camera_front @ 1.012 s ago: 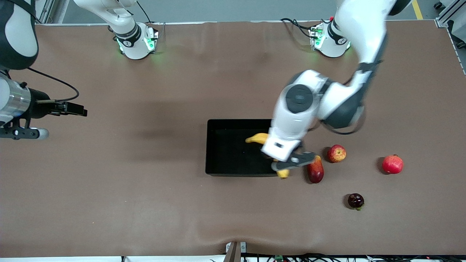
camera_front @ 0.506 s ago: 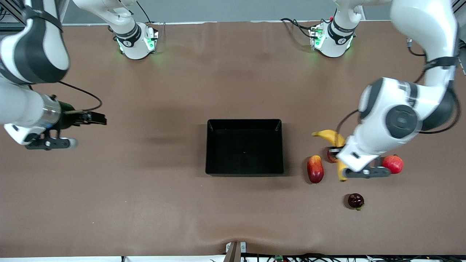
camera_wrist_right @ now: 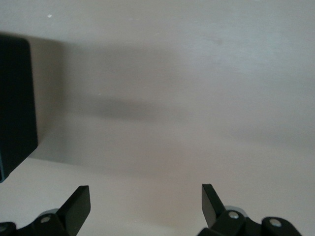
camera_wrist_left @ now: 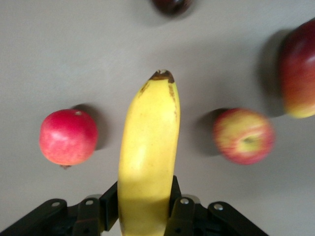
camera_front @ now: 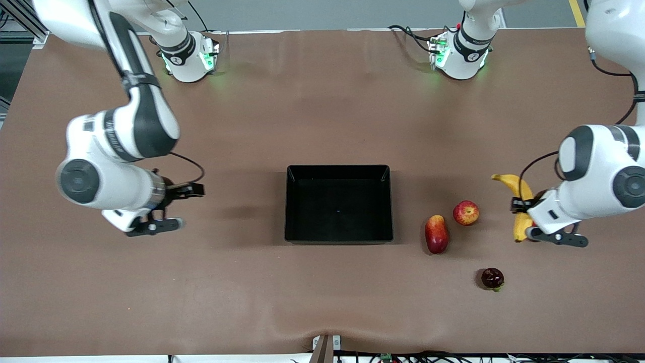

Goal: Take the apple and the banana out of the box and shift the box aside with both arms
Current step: 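Lower the banana beside the apples while the right gripper nears the box, then raise the left gripper away while the right gripper grasps the box rim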

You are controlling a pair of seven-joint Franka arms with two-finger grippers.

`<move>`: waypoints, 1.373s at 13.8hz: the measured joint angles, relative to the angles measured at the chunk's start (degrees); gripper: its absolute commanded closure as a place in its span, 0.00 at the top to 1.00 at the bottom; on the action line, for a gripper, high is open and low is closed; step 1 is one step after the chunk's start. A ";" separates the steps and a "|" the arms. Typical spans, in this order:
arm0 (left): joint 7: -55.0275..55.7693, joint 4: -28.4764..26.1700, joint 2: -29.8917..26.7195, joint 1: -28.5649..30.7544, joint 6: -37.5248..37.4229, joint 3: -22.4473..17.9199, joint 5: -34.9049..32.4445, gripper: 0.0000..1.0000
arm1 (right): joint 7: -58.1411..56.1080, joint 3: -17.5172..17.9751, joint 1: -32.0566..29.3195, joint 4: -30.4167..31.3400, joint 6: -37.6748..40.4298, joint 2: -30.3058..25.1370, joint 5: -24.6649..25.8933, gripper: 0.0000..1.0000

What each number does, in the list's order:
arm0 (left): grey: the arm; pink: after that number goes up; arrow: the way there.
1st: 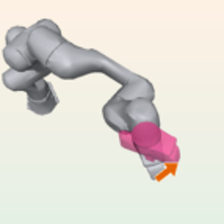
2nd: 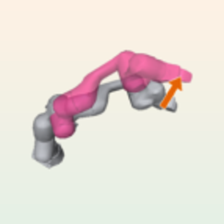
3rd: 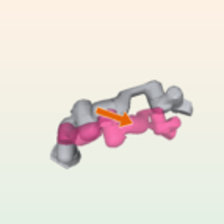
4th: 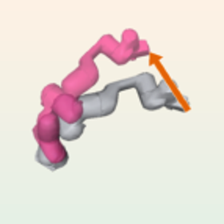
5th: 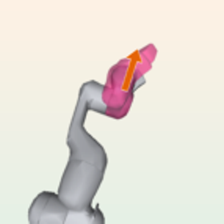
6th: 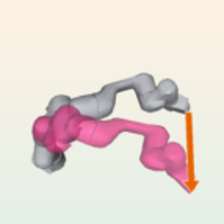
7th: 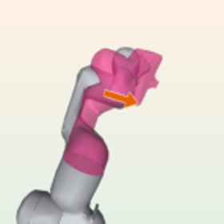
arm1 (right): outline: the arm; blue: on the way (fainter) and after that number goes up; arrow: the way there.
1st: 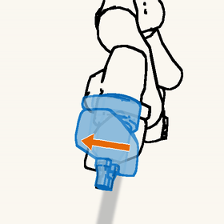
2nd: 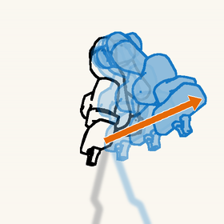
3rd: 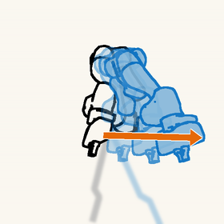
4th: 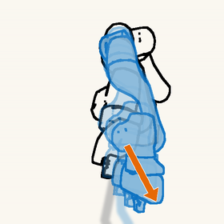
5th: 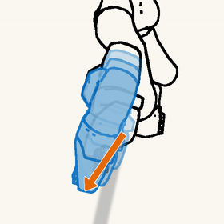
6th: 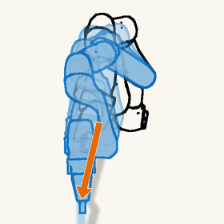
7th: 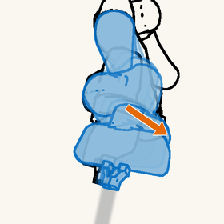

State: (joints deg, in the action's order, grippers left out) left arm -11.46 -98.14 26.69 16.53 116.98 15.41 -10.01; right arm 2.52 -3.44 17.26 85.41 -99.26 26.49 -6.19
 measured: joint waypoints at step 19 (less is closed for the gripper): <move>-2.22 0.29 9.76 0.41 16.70 0.37 -3.49 1.00 | 13.82 0.09 13.35 -1.46 -16.22 6.89 -2.60 1.00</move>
State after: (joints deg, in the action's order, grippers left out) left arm -13.68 -97.84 36.44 16.94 133.68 15.78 -13.50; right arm 16.34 -3.35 30.62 83.95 -115.49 33.38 -8.78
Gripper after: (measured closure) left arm 0.004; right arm 0.000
